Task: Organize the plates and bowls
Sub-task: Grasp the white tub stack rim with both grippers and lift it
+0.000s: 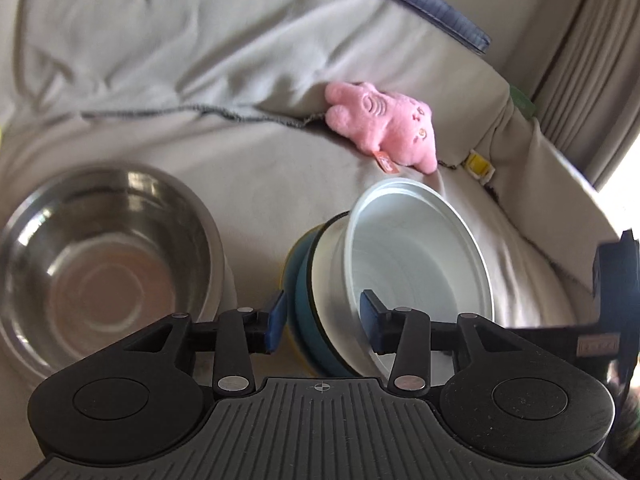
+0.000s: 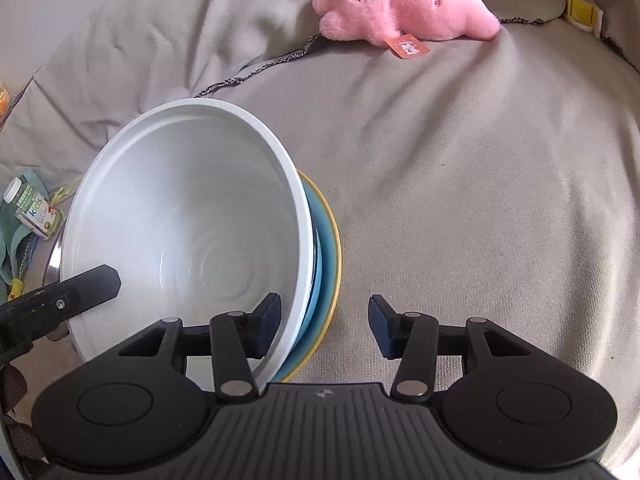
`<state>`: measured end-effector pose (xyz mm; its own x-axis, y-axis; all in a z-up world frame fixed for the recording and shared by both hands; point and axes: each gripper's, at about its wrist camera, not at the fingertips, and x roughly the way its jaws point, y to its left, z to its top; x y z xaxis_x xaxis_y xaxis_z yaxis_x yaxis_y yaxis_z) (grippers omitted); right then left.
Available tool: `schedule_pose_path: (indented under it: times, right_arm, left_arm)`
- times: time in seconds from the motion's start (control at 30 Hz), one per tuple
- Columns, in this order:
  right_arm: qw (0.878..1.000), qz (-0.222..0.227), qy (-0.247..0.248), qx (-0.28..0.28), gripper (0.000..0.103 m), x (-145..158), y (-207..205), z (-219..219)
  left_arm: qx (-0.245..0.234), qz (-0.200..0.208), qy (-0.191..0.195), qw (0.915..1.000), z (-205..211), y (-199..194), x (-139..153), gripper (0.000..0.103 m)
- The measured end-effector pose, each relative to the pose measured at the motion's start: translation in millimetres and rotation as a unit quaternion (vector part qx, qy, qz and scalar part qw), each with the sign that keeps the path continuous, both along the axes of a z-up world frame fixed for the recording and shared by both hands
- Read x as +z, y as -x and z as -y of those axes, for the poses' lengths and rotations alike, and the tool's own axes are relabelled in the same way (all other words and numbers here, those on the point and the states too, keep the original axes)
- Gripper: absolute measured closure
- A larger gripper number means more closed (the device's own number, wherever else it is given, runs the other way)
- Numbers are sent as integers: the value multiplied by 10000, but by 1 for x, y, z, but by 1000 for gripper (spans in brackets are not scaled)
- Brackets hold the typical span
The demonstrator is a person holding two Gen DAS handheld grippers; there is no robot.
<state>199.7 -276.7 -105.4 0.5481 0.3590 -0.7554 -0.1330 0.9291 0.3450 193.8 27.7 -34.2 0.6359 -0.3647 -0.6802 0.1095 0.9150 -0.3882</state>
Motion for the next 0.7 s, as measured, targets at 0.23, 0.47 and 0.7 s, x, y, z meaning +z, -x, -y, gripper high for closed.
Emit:
schedule_pose_path:
  times: [0.23, 0.47, 0.7]
  right_arm:
    - [9995, 18, -315, -21, 56, 0, -11, 1]
    - [9870, -501, -1530, -15, 58, -21, -26, 12]
    - [9826, -477, -1794, -113, 58, -27, -23, 21]
  left_arm:
    - [-135, -588, -486, 9970, 3, -41, -1, 49]
    - [-506, -1232, -1052, 9855, 20, -74, -6, 53]
    - [-870, -1846, -1212, 9714, 43, -79, -19, 48]
